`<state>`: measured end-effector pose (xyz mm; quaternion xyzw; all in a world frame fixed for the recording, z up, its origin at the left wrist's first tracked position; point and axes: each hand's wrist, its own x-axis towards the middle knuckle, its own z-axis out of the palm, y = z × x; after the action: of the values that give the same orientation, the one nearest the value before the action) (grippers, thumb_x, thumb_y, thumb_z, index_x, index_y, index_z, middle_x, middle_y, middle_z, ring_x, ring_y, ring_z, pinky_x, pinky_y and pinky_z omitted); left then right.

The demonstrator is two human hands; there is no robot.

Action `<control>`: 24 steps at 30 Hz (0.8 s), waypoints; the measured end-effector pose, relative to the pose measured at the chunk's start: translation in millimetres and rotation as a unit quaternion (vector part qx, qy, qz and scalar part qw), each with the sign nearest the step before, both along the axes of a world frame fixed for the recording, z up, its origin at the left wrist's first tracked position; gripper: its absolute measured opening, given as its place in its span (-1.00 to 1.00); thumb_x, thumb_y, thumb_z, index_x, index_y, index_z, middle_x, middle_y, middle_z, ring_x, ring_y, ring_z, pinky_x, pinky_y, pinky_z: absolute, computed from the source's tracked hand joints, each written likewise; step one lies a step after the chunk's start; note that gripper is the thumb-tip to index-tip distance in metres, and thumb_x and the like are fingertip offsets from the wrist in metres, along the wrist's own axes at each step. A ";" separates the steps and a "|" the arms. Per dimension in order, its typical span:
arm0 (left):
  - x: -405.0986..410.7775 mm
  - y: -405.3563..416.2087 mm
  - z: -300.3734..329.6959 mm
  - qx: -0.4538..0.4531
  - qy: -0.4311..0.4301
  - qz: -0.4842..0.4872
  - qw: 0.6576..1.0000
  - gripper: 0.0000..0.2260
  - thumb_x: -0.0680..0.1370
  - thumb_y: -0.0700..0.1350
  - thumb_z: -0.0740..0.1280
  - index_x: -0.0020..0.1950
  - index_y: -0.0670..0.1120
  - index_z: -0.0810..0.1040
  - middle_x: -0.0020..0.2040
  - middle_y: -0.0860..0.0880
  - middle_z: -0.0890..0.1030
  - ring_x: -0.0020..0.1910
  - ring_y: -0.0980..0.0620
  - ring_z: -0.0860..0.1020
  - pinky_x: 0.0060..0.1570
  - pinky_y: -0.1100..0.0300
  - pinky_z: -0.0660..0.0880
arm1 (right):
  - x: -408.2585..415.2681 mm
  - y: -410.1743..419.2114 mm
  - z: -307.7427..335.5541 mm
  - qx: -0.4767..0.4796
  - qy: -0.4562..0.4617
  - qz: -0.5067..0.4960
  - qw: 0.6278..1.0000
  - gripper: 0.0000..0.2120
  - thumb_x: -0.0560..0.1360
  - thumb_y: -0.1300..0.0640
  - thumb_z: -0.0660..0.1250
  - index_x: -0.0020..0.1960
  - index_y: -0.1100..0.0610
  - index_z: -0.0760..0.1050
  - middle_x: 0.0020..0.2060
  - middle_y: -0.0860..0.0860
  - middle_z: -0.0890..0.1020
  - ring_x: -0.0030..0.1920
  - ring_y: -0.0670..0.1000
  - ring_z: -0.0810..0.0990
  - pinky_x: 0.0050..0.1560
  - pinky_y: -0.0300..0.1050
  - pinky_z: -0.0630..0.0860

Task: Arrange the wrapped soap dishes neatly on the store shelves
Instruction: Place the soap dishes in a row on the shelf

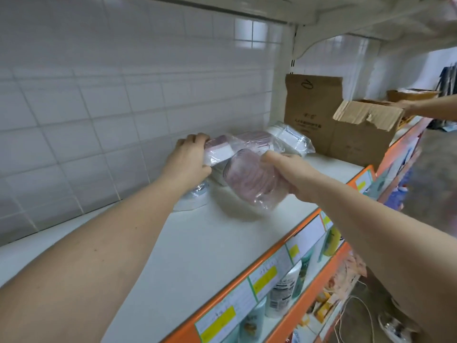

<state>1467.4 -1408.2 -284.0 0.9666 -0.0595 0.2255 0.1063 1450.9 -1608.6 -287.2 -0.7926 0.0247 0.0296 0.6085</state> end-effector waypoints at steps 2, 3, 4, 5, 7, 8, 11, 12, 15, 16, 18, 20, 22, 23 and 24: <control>-5.9 14.5 3.1 0.008 0.021 -0.025 0.999 -0.50 0.42 -0.28 0.30 0.35 -0.15 0.31 0.27 -0.18 0.40 0.25 -0.16 0.37 0.13 0.08 0.34 | 2.8 0.0 -5.7 0.057 0.061 0.028 0.996 -0.85 0.47 0.03 0.26 -0.20 0.11 0.45 -0.36 0.05 0.48 -0.38 0.05 0.46 -0.31 -0.15 0.39; -8.4 21.4 3.4 0.019 0.036 -0.027 0.999 -0.51 0.42 -0.30 0.29 0.34 -0.14 0.31 0.27 -0.17 0.39 0.25 -0.16 0.37 0.12 0.11 0.33 | 3.9 0.9 -9.9 0.051 0.079 0.042 0.995 -0.86 0.48 0.04 0.24 -0.17 0.11 0.45 -0.35 0.06 0.49 -0.37 0.05 0.47 -0.31 -0.16 0.40; -10.2 27.1 3.8 0.029 0.050 -0.027 0.998 -0.51 0.42 -0.31 0.30 0.33 -0.14 0.30 0.27 -0.16 0.38 0.25 -0.14 0.37 0.11 0.13 0.32 | 3.8 3.1 -12.2 0.032 0.089 0.044 0.995 -0.85 0.49 0.04 0.23 -0.13 0.12 0.46 -0.32 0.07 0.50 -0.36 0.06 0.47 -0.31 -0.16 0.41; -12.1 32.3 4.0 0.039 0.070 -0.027 0.996 -0.50 0.41 -0.32 0.31 0.33 -0.13 0.29 0.27 -0.15 0.38 0.25 -0.13 0.37 0.10 0.15 0.32 | 3.8 5.2 -14.6 -0.012 0.084 0.030 0.996 -0.84 0.51 0.04 0.21 -0.09 0.13 0.47 -0.28 0.08 0.51 -0.34 0.07 0.47 -0.32 -0.17 0.40; -12.1 38.8 2.1 0.050 0.115 -0.036 0.992 -0.40 0.38 -0.29 0.37 0.37 -0.07 0.26 0.30 -0.13 0.36 0.26 -0.13 0.37 0.15 0.15 0.34 | 4.5 8.6 -16.0 -0.193 0.024 -0.015 0.981 -0.80 0.54 0.06 0.17 0.02 0.15 0.48 -0.13 0.12 0.52 -0.22 0.12 0.48 -0.31 -0.17 0.37; -11.2 40.5 0.4 0.051 0.140 -0.047 0.988 -0.34 0.34 -0.25 0.38 0.39 -0.01 0.23 0.32 -0.12 0.35 0.28 -0.13 0.37 0.20 0.13 0.37 | 3.8 11.4 -16.8 -0.306 -0.020 -0.030 0.951 -0.78 0.55 0.09 0.16 0.10 0.13 0.49 -0.02 0.14 0.52 -0.08 0.15 0.50 -0.22 -0.16 0.42; -14.0 33.1 1.8 0.032 0.188 -0.044 0.981 -0.27 0.27 0.00 0.34 0.42 0.14 0.20 0.40 -0.10 0.28 0.35 -0.13 0.30 0.27 0.00 0.37 | -2.2 29.6 -20.3 -0.421 -0.101 -0.024 0.901 -0.63 0.55 0.04 0.16 0.35 0.02 0.40 0.30 0.16 0.41 0.29 0.19 0.39 0.23 -0.03 0.39; -13.3 29.4 1.5 0.014 0.185 -0.030 0.982 -0.30 0.31 0.06 0.33 0.44 0.15 0.19 0.42 -0.11 0.25 0.38 -0.14 0.24 0.31 -0.03 0.32 | -5.1 36.6 -22.4 -0.426 -0.107 -0.005 0.898 -0.60 0.54 -0.07 0.17 0.35 -0.01 0.39 0.31 0.15 0.39 0.32 0.18 0.37 0.27 0.02 0.38; -11.3 19.7 -7.1 -0.058 0.129 0.020 0.990 -0.36 0.38 0.21 0.32 0.43 0.17 0.23 0.43 -0.11 0.20 0.42 -0.15 0.13 0.36 -0.04 0.24 | -9.1 47.4 -30.9 -0.505 -0.082 0.073 0.856 -0.38 0.40 -0.29 0.25 0.41 -0.12 0.27 0.35 0.08 0.32 0.38 0.18 0.26 0.30 0.15 0.33; -8.4 19.5 -13.8 -0.075 0.110 0.032 0.991 -0.39 0.41 0.20 0.32 0.43 0.15 0.25 0.43 -0.11 0.19 0.41 -0.18 0.14 0.35 -0.02 0.25 | -10.4 46.6 -30.9 -0.509 -0.078 0.086 0.853 -0.32 0.38 -0.27 0.30 0.44 -0.14 0.21 0.36 0.06 0.29 0.39 0.18 0.23 0.32 0.14 0.32; -4.7 21.8 -25.8 -0.089 0.090 0.048 0.991 -0.42 0.45 0.13 0.34 0.43 0.10 0.27 0.44 -0.11 0.17 0.37 -0.23 0.23 0.31 0.03 0.29 | -11.5 42.1 -27.1 -0.487 -0.070 0.105 0.864 -0.26 0.38 -0.16 0.38 0.48 -0.13 0.14 0.39 0.07 0.25 0.39 0.17 0.24 0.34 0.00 0.30; -2.3 24.0 -31.3 -0.108 0.077 0.035 0.991 -0.44 0.45 0.04 0.36 0.43 0.09 0.29 0.44 -0.10 0.19 0.32 -0.23 0.32 0.27 0.05 0.34 | -11.6 38.4 -23.3 -0.477 -0.062 0.117 0.869 -0.26 0.40 -0.07 0.39 0.49 -0.11 0.12 0.41 0.06 0.23 0.40 0.12 0.24 0.29 -0.12 0.29; -2.2 25.3 -29.2 -0.110 0.071 0.019 0.991 -0.47 0.48 -0.02 0.34 0.43 0.08 0.30 0.42 -0.10 0.25 0.30 -0.20 0.37 0.23 0.06 0.36 | -12.9 37.2 -20.5 -0.472 -0.059 0.121 0.871 -0.27 0.42 -0.03 0.38 0.49 -0.11 0.12 0.40 0.06 0.27 0.40 0.06 0.25 0.24 -0.18 0.31; -3.0 26.6 -26.7 -0.106 0.068 0.009 0.992 -0.49 0.50 -0.03 0.33 0.44 0.06 0.31 0.41 -0.11 0.27 0.31 -0.18 0.37 0.23 0.07 0.35 | -13.1 37.2 -20.3 -0.468 -0.058 0.115 0.874 -0.28 0.42 -0.03 0.38 0.49 -0.11 0.13 0.38 0.07 0.30 0.39 0.05 0.28 0.21 -0.20 0.32; -4.2 29.1 -24.2 -0.100 0.067 0.000 0.993 -0.50 0.51 -0.05 0.32 0.44 0.05 0.31 0.42 -0.10 0.28 0.32 -0.15 0.36 0.23 0.09 0.33 | -13.0 37.5 -20.6 -0.463 -0.058 0.103 0.878 -0.27 0.41 -0.03 0.39 0.49 -0.11 0.14 0.37 0.07 0.33 0.36 0.05 0.31 0.17 -0.21 0.33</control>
<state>1463.3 -1379.2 -308.2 0.9640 -0.0290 0.1654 0.2061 1437.9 -1571.1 -307.9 -0.9823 -0.0809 0.0312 0.1659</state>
